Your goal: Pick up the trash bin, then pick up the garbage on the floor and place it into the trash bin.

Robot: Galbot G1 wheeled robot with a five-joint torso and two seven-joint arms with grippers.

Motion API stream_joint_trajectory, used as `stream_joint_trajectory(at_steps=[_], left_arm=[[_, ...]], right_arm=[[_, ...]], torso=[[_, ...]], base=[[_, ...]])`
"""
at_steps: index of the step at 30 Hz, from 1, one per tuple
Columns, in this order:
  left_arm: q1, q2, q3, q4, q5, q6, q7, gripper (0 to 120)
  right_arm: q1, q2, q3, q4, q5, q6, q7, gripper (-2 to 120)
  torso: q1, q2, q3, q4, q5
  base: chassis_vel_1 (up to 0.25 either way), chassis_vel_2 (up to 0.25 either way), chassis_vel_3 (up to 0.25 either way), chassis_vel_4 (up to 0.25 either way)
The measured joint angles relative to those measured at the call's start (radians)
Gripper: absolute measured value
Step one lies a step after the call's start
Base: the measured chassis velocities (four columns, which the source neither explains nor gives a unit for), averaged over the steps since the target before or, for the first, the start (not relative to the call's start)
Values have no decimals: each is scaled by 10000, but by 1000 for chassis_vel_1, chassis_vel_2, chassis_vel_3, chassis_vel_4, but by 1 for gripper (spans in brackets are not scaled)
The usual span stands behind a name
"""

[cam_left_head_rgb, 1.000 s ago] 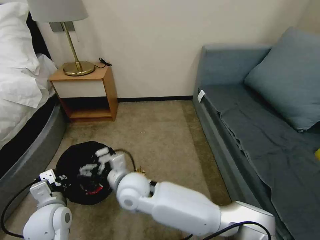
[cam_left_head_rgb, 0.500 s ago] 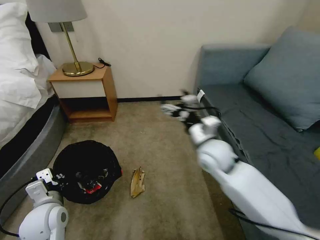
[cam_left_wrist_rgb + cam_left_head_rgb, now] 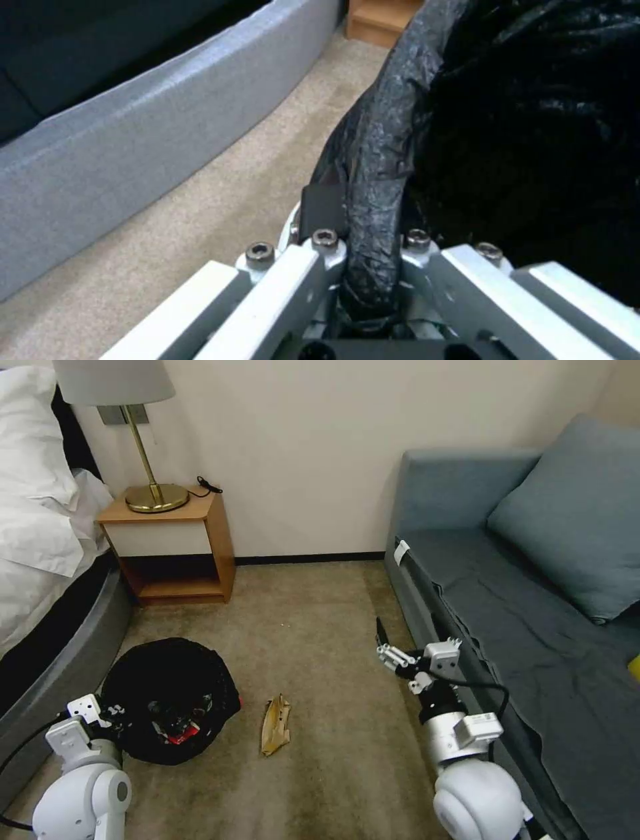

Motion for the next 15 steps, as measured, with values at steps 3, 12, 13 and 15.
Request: stream_joint_trajectory(at_steps=[3, 12, 13, 15], left_arm=[[7, -11, -9, -27, -3, -1, 0, 2], [53, -78, -35, -87, -10, -27, 2, 2], [58, -93, -35, -87, -5, -31, 3, 2], [63, -108, -35, -87, 1, -39, 3, 2]], right_arm=[[4, -6, -36, -62, 0, 27, -22, 100], [123, -64, -113, -203, 78, 43, -21, 100], [155, -72, -131, -231, 86, 43, 6, 100], [203, -82, -150, -248, 97, 39, 35, 100]], torso=[[1, 0, 0, 0, 0], [0, 0, 0, 0, 0], [0, 0, 0, 0, 0], [0, 0, 1, 0, 0]], base=[[0, 0, 0, 0], [-58, 55, 53, -66], [-180, 159, 143, -176], [-168, 198, 192, -176]])
